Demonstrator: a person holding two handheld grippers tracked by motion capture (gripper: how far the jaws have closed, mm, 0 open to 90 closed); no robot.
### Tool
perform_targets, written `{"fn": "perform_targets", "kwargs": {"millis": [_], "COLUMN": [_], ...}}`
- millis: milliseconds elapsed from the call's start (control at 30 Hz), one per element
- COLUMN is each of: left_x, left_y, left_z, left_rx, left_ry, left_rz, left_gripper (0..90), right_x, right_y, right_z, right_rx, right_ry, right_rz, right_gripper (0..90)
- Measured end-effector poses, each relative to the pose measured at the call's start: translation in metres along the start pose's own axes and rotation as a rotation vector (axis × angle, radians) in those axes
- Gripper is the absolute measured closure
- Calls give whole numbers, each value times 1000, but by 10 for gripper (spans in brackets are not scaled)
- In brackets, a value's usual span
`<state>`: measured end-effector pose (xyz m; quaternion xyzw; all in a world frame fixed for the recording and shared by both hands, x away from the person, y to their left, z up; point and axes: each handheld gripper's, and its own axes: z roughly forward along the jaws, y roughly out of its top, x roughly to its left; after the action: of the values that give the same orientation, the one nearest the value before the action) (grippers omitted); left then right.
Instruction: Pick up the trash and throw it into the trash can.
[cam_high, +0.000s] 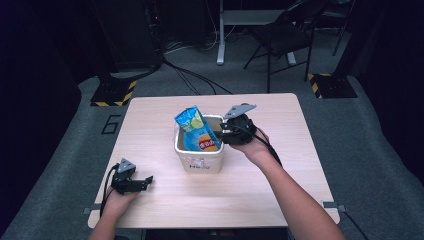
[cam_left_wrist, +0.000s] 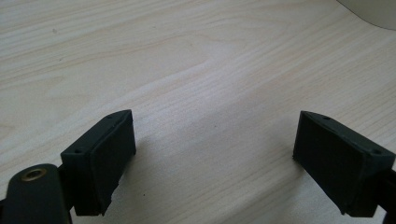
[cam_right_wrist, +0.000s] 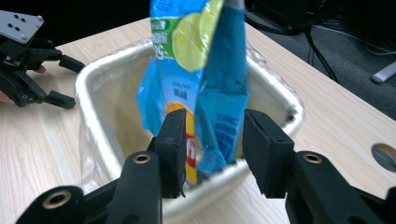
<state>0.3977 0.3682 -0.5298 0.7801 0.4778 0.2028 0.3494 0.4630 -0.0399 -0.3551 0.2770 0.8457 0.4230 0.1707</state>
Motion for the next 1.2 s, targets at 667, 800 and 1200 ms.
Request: {"fn": "perform_targets", "kwargs": {"millis": [667,800,1200], "left_x": [-1,-1,-1], "left_y": [-2,-2,-2], "left_z": [-2,-2,-2], "left_rx": [-1,1,0], "left_ry": [-4,-8,-5], "left_rz": [6,3,4], "left_gripper": [125,126,125], "right_x": [-16,-16,-10], "right_y": [-52,-65,-89], "right_z": [-36,-42,-54], "right_rx": [-30,-30,-44], "right_ry": [-56,-73,-107], "right_rz": [95,95,94], "right_gripper": [531,528,512]}}
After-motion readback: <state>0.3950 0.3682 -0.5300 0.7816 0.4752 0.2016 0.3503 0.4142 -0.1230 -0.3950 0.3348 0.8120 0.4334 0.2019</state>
